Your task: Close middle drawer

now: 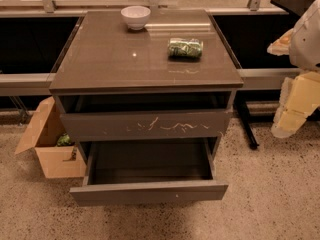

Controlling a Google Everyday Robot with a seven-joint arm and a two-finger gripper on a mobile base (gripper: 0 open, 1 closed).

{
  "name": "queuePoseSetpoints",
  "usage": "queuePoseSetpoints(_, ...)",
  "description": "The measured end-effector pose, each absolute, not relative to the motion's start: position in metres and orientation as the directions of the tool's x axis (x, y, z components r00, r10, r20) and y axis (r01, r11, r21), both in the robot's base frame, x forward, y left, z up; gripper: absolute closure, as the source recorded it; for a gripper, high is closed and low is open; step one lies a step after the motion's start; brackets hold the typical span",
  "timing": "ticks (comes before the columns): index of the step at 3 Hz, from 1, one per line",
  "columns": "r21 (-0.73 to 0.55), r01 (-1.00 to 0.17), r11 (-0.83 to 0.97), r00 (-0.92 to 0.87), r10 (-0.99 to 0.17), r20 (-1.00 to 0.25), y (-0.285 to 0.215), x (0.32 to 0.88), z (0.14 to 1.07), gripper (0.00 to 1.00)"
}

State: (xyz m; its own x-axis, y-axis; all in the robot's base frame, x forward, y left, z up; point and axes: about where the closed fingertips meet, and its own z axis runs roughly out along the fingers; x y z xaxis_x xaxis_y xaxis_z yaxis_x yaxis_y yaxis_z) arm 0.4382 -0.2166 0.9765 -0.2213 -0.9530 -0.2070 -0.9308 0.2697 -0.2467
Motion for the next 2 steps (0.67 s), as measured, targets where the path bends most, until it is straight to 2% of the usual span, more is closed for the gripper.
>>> queuePoseSetpoints(2,-0.250,-0.934,0.255,-0.203,-0.955,-0.216,-0.2131,0.4384,0.9728,0.00)
